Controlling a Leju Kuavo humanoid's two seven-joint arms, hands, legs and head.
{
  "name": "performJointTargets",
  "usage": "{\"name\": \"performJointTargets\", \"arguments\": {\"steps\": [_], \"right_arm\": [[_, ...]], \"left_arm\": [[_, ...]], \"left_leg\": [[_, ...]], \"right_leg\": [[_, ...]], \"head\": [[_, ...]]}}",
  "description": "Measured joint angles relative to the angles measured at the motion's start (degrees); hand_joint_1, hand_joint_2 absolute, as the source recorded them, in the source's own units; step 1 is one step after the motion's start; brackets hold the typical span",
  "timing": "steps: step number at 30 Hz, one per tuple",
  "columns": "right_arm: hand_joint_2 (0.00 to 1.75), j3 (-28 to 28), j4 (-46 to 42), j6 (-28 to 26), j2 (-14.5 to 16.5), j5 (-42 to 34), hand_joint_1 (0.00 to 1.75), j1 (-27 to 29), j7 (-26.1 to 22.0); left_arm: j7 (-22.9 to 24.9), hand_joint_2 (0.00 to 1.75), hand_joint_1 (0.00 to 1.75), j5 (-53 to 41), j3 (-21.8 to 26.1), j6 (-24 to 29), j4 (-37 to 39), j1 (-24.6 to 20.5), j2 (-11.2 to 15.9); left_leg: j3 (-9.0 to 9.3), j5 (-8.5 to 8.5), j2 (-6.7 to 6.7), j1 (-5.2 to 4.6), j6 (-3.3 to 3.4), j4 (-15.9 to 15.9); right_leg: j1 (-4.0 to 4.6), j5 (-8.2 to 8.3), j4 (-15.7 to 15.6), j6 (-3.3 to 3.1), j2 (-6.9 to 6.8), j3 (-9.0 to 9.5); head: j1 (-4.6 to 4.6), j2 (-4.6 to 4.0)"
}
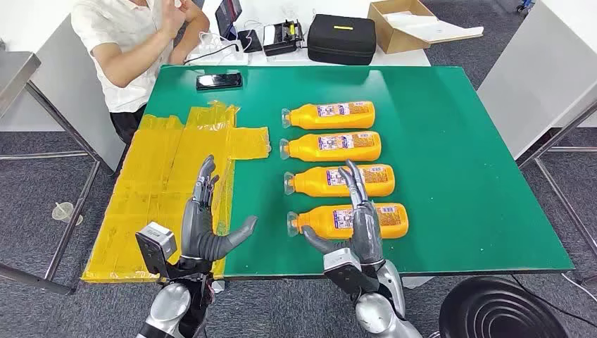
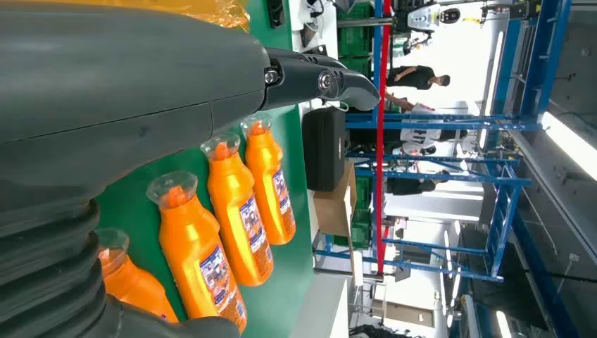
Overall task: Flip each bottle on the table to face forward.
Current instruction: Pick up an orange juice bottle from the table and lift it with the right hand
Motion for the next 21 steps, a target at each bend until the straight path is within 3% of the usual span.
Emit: {"name": "performJointTargets", "arguments": {"steps": [4,9,16,21], "right_arm": [[1.75,0.60,1.30,4.15,-2.14,4.60,0.00,-1.13,4.11],[1.75,1.10,3.12,10.85,-8.97,9.30,0.00,-3.62,8.58],[1.75,0.56,3.42,18.36,-18.06,9.01,0.00,-6.68,10.83],[1.75,0.67,3.41,21.68,-22.05,8.99,0.00,-8.75,12.25]], "left_arm": [[0.02,1.75,0.00,-0.13,0.00,-0.30,0.15,-0.15,-0.08],[0.74,1.75,0.00,-0.75,0.12,-1.16,0.27,-0.37,-0.27],[1.12,1.75,0.00,-1.16,0.29,-1.72,0.93,-0.44,-0.55],[1.16,1.75,0.00,-1.22,0.33,-2.02,1.15,-0.46,-0.68]], "left_leg": [[0.00,0.00,0.01,0.00,0.00,0.01],[0.00,0.01,-0.03,-0.04,0.02,0.03],[-0.01,0.01,-0.03,-0.12,0.03,0.04],[0.00,0.01,0.00,-0.11,0.02,0.03]], "right_leg": [[0.00,0.01,0.00,0.00,0.01,-0.01],[-0.05,0.02,-0.01,0.03,-0.02,0.04],[-0.07,0.04,-0.01,0.05,-0.02,0.04],[-0.07,0.04,0.00,0.04,0.01,0.02]], "head": [[-0.01,0.00],[0.01,0.00],[0.00,0.00],[-0.03,0.00]]}}
